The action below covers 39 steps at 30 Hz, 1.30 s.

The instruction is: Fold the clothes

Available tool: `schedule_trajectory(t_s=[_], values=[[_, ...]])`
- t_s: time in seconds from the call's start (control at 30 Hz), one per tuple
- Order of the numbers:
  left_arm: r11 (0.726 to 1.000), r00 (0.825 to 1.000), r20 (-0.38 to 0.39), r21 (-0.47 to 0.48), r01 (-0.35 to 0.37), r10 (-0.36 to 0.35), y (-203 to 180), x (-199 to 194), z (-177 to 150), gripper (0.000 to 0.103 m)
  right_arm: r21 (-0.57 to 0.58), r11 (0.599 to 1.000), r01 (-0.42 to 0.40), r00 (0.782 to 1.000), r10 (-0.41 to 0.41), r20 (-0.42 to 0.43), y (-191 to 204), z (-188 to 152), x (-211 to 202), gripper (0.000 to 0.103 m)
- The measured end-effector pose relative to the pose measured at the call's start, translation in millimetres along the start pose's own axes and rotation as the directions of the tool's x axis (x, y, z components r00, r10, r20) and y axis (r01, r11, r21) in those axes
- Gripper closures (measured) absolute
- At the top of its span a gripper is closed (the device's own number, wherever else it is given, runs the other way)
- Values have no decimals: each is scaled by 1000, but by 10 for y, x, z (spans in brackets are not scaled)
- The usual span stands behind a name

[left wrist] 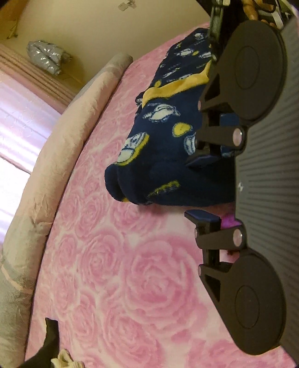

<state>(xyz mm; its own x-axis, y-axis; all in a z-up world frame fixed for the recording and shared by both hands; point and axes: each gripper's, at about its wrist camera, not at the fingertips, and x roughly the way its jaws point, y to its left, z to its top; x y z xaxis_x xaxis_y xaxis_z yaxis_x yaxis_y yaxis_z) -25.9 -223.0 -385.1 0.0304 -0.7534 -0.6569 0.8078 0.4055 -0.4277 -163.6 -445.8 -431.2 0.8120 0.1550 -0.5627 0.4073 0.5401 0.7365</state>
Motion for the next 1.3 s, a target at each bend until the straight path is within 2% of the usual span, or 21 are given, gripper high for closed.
schedule_trajectory(t_s=[0.1,0.13,0.17,0.3,0.4,0.47,0.5,0.57,0.6,0.63,0.7,0.73,0.8,0.83,0.87,0.9,0.93,0.97,1.07,1.2,1.3], values=[[1000,1000,1,-4,1,-1,-15,-20,-4,67,33,999,5,1000,-4,-13,-32,11,112,69],[1000,1000,1,-6,3,-3,-20,-25,-3,67,37,999,4,1000,-4,-6,-24,30,109,86],[1000,1000,1,-7,4,-4,-25,-30,0,67,27,1000,5,1000,-5,8,2,47,94,86],[1000,1000,22,6,8,-9,-80,-66,38,67,-171,984,44,987,-16,162,376,86,-212,90],[1000,1000,20,15,16,-16,-114,-38,51,67,-244,960,140,961,-72,268,530,34,-461,90],[1000,1000,12,21,20,-21,-134,5,42,67,-257,940,224,943,-143,300,491,-7,-503,90],[1000,1000,3,20,18,-18,-142,43,30,67,-255,933,255,938,-174,301,448,-23,-498,90],[1000,1000,-11,21,14,-14,-166,114,10,68,-211,943,258,953,-213,214,237,-32,-353,89],[1000,1000,-13,26,11,-11,-183,130,8,68,-194,944,266,956,-233,178,147,-38,-289,84],[999,1000,-11,33,9,-9,-203,136,13,68,-190,938,290,950,-257,179,114,-47,-274,57],[998,1000,15,61,1,-2,-242,97,71,69,-179,922,343,921,-294,256,155,-48,-382,36],[997,1000,30,74,-4,1,-260,77,113,70,-173,915,364,904,-302,304,209,-16,-453,36],[994,999,54,109,-13,7,-332,92,246,72,-192,904,382,884,-297,362,332,84,-533,37],[992,998,63,128,-17,9,-378,111,316,76,-208,898,387,876,-287,387,398,144,-557,37],[989,997,72,149,-21,10,-433,137,385,86,-239,894,380,878,-267,397,475,224,-521,37],[984,997,80,177,-22,8,-513,180,448,89,-268,887,376,884,-256,392,543,292,-439,48],[979,996,89,204,-22,4,-595,230,509,89,-296,880,372,889,-246,386,612,360,-356,64],[973,995,99,230,-20,-3,-679,302,559,89,-320,873,368,894,-238,379,671,422,-256,68],[963,997,73,268,-28,9,-837,639,646,89,-359,860,363,907,-238,348,748,549,185,68],[938,994,12,329,-105,107,-836,1232,518,88,-351,823,448,885,-350,308,514,618,749,68],[926,994,41,361,-111,103,-749,1373,356,87,-395,788,473,872,-355,337,399,557,845,69]])
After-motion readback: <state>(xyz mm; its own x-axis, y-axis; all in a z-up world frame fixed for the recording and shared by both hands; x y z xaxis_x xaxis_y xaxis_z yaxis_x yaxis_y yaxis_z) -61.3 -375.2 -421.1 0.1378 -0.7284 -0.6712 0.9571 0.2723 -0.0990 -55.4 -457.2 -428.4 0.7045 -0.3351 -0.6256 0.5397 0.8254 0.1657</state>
